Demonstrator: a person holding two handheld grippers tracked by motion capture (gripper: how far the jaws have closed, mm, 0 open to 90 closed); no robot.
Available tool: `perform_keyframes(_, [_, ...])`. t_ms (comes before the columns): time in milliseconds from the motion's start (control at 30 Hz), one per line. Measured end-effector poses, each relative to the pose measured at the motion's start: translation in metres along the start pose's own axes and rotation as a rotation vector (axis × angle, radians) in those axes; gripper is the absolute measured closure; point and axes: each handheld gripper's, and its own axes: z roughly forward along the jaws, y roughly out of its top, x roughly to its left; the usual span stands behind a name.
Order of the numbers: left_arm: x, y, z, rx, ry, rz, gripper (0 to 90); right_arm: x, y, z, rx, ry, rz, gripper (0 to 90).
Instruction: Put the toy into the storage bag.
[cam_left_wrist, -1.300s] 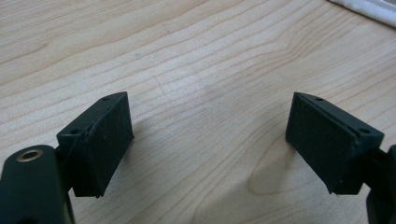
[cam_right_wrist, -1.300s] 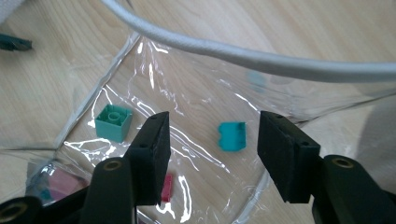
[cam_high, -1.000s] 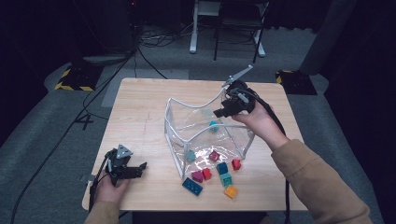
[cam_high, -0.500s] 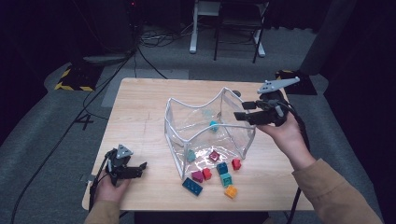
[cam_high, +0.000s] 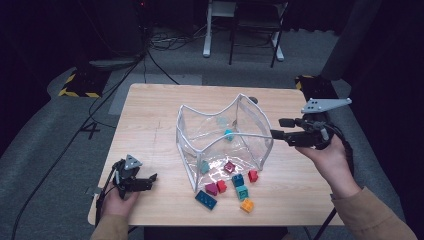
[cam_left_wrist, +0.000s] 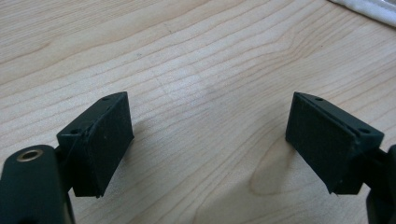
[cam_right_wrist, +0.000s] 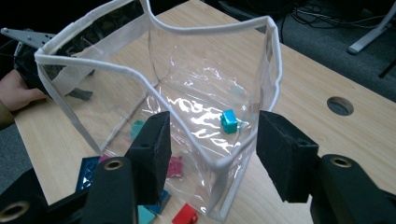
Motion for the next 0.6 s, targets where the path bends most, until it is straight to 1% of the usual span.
perform_keyframes(133, [0.0, 0.0, 0.0, 0.0, 0.0, 0.0, 15.2, -0.001, -0.01, -0.002, 0.019, -0.012, 0.004, 45.7])
perform_keyframes(333, [0.0, 0.0, 0.0, -0.001, 0.0, 0.0, 15.2, -0.003, -0.027, 0.0, 0.018, -0.005, 0.031, 45.0])
perform_keyframes(500, [0.0, 0.0, 0.0, 0.001, 0.0, 0.0, 15.2, 0.003, -0.051, 0.01, 0.039, 0.001, 0.047, 45.0])
perform_keyframes(600, [0.0, 0.0, 0.0, 0.001, 0.0, 0.0, 15.2, 0.009, -0.069, 0.021, 0.057, -0.001, 0.046, 44.7])
